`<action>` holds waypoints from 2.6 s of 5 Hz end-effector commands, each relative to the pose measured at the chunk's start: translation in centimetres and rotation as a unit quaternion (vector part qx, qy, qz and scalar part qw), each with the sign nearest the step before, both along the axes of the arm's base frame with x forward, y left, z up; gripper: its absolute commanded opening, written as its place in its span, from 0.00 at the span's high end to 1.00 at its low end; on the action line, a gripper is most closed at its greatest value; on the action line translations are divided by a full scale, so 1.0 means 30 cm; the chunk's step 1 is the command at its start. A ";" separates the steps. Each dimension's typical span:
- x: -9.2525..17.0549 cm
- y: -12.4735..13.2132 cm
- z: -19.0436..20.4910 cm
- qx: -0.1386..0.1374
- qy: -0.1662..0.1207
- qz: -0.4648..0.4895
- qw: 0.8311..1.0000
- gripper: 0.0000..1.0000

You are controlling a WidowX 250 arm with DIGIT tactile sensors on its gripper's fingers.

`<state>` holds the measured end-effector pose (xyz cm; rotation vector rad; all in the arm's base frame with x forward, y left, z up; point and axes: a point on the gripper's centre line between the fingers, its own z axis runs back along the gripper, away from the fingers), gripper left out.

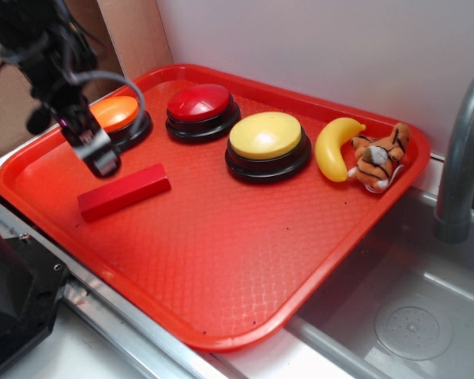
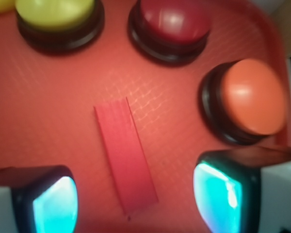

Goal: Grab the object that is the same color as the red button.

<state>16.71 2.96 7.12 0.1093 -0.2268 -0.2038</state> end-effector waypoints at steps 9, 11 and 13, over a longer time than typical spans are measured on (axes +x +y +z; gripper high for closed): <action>0.085 -0.020 0.042 -0.017 0.015 0.047 0.999 1.00; 0.095 -0.080 0.379 -0.075 -0.008 0.135 0.988 1.00; 0.112 -0.117 0.399 -0.074 0.020 0.133 0.988 1.00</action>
